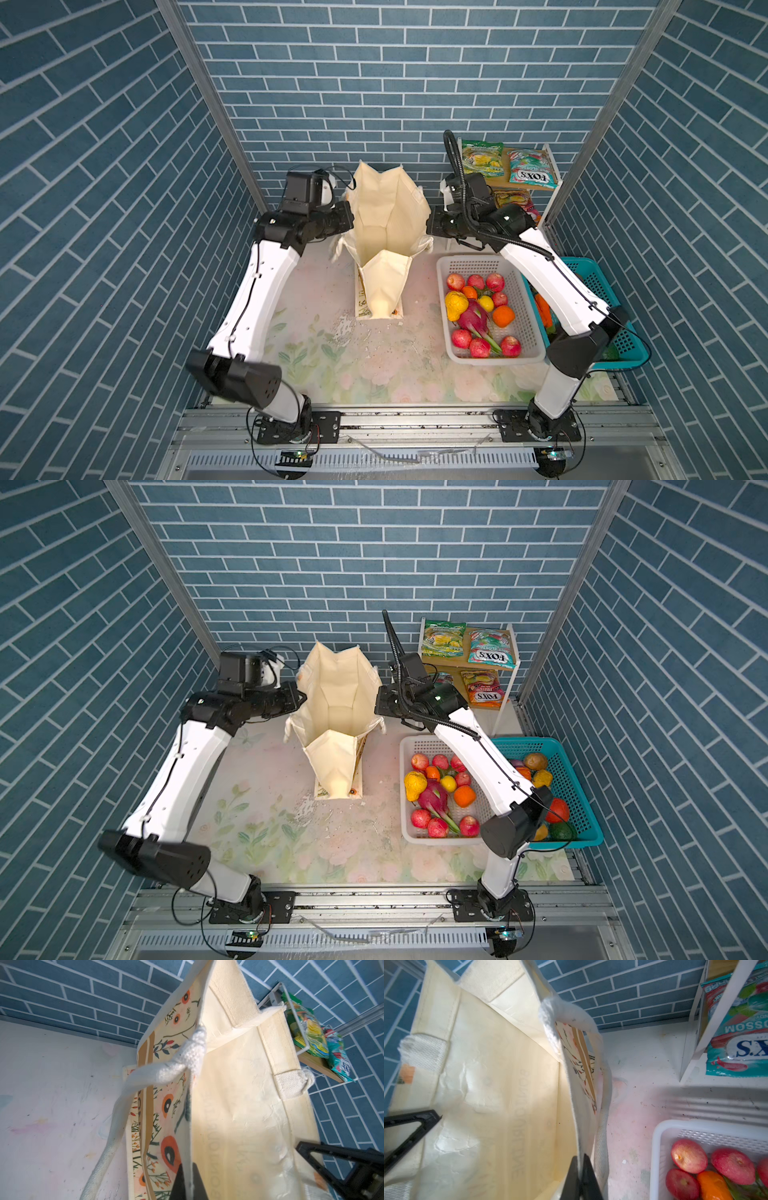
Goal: Place the food into the grocery bag and tie it
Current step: 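Grasp the bag's rim with both grippers and pull it open apart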
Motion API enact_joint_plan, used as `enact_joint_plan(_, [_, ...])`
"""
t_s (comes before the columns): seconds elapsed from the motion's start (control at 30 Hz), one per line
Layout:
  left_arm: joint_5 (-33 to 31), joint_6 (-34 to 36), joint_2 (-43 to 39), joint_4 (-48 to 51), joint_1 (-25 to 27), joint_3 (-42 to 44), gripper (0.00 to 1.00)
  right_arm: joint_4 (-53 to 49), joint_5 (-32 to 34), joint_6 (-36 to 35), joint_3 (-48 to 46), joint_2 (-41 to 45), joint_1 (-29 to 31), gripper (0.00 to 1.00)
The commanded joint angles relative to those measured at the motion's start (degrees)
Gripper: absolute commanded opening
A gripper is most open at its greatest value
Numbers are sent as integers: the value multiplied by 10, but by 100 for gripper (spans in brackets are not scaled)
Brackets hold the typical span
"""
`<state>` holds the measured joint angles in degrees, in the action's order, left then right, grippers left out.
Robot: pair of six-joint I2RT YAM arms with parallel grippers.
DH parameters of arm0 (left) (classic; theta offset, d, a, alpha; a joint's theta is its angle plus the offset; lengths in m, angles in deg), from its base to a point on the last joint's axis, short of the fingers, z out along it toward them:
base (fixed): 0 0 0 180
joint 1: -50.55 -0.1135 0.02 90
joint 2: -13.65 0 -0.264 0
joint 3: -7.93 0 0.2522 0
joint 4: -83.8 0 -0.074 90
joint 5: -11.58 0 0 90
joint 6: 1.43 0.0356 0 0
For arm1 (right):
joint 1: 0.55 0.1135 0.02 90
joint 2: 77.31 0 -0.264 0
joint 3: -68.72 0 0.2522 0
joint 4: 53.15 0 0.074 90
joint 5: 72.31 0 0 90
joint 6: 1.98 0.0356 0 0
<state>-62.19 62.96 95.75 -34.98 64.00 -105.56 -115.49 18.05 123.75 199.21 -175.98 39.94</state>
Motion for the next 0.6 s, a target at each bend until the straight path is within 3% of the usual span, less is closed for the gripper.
enact_joint_plan(0.0, [-15,13,-62,27,14,83,0,1,31,2,-57,56,19,0])
enact_joint_plan(0.3, [-49,-12,-225,37,70,270,0,69,27,27,-259,164,59,0])
enact_joint_plan(0.47, [-62,-26,-253,31,92,330,0,91,29,34,-331,204,63,0])
enact_joint_plan(0.57, [-79,-30,-254,33,106,341,5,103,27,36,-366,220,64,0])
